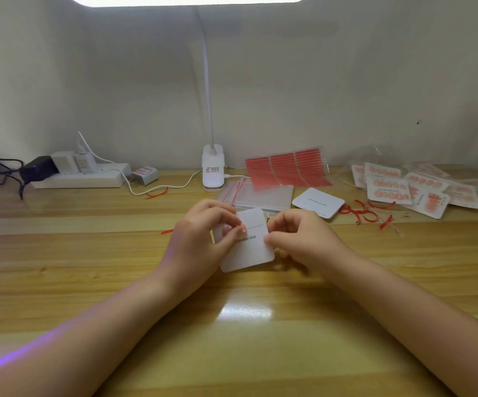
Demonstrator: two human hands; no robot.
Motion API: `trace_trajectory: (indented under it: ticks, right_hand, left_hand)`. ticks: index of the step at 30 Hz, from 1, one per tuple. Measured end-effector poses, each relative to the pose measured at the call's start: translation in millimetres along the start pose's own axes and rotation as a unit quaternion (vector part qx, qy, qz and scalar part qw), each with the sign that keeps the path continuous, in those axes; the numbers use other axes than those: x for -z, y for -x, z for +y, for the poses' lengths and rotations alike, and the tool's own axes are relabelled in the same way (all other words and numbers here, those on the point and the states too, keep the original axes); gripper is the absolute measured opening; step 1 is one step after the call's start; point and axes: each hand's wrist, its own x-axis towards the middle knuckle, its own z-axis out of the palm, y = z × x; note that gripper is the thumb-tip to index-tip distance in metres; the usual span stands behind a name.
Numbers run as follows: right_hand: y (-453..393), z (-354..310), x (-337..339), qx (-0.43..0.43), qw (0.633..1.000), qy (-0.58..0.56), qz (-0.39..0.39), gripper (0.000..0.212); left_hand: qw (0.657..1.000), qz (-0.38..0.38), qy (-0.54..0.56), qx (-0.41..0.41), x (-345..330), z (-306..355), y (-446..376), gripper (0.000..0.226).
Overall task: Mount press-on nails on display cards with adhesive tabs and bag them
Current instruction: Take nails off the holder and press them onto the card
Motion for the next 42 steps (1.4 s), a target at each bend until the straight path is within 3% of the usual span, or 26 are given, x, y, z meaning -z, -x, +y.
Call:
trace_trajectory:
  ticks: [3, 13, 17, 21, 28, 42]
  right_hand:
    - [2, -9, 3, -0.022, 0.997, -0.067, -0.011, 0.006]
    - [16, -41, 4, 0.011, 0.972, -0.232, -0.029, 0.017]
    - [24, -50, 4, 0.072, 0.977, -0.2, 0.002, 0.009]
    - [30, -54, 3, 0.122, 0.979, -0.163, 0.025, 0.008]
    - [35, -60, 1, 0.101, 0.972, -0.21, -0.02, 0.013]
    - [36, -60, 2, 0.134, 0.976, -0.171, -0.024, 0.012]
  left_hand:
    - [0.999, 0.022, 0.016, -0.018, 3, 1, -3, 0.007]
    - [0.985, 0.13, 0.109, -0.014, 27, 27, -20, 0.019]
    - [0.981, 0.135, 0.137, -0.005, 39, 42, -22, 0.018]
    - [0.984, 0.15, 0.099, -0.011, 40, 51, -21, 0.017]
    - [0.985, 0.166, 0.007, -0.054, 40, 51, -20, 0.012]
    - [0.977, 0.151, -0.063, -0.135, 36, 41, -19, 0.009]
